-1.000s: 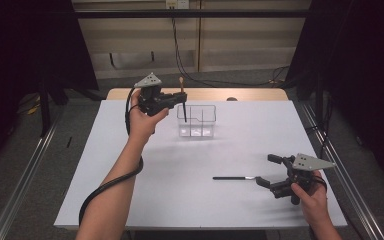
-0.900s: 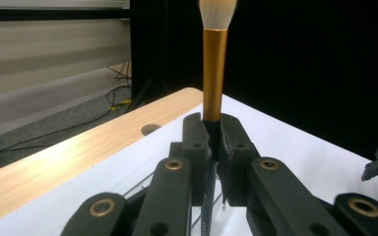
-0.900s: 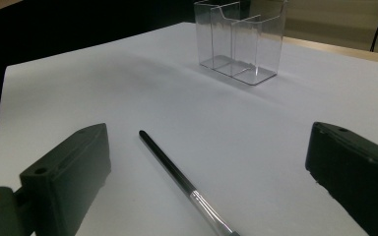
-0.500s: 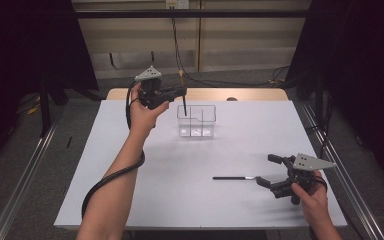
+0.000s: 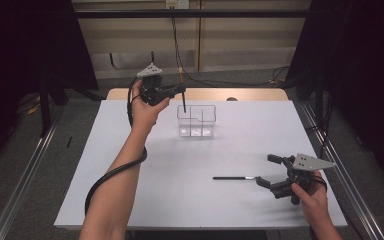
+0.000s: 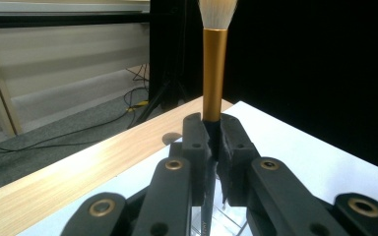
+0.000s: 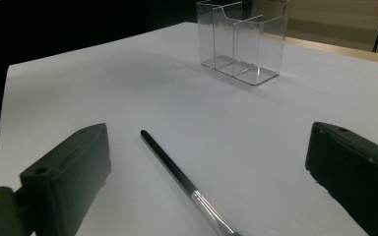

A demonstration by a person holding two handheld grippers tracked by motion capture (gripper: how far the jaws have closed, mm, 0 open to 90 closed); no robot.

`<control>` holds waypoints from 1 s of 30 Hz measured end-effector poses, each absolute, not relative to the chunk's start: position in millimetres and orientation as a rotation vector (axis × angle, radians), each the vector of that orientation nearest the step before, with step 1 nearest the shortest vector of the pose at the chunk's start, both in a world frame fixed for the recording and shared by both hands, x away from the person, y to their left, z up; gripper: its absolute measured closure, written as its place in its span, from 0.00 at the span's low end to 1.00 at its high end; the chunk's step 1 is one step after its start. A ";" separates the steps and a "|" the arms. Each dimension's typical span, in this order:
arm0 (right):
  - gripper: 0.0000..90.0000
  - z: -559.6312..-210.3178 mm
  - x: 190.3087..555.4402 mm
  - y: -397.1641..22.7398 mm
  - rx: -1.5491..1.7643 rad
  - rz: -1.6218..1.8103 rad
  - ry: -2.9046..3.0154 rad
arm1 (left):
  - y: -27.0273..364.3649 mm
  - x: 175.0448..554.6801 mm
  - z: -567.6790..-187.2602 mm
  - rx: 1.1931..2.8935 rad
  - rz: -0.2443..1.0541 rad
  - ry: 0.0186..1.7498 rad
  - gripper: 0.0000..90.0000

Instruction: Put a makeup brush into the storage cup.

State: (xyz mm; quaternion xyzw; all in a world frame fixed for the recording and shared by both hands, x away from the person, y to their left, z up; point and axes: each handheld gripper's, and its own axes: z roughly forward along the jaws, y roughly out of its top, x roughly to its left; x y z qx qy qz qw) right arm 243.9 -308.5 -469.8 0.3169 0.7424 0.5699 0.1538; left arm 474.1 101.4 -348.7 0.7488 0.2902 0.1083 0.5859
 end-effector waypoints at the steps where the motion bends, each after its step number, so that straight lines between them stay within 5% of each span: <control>1: 0.03 -469.8 243.9 -308.6 0.908 1.634 2.127 | 100.9 474.6 -349.4 1.748 0.255 0.679 0.93; 30: 0.03 -470.9 244.4 -309.4 0.905 1.639 2.133 | 97.9 476.0 -367.5 1.771 0.273 0.695 0.93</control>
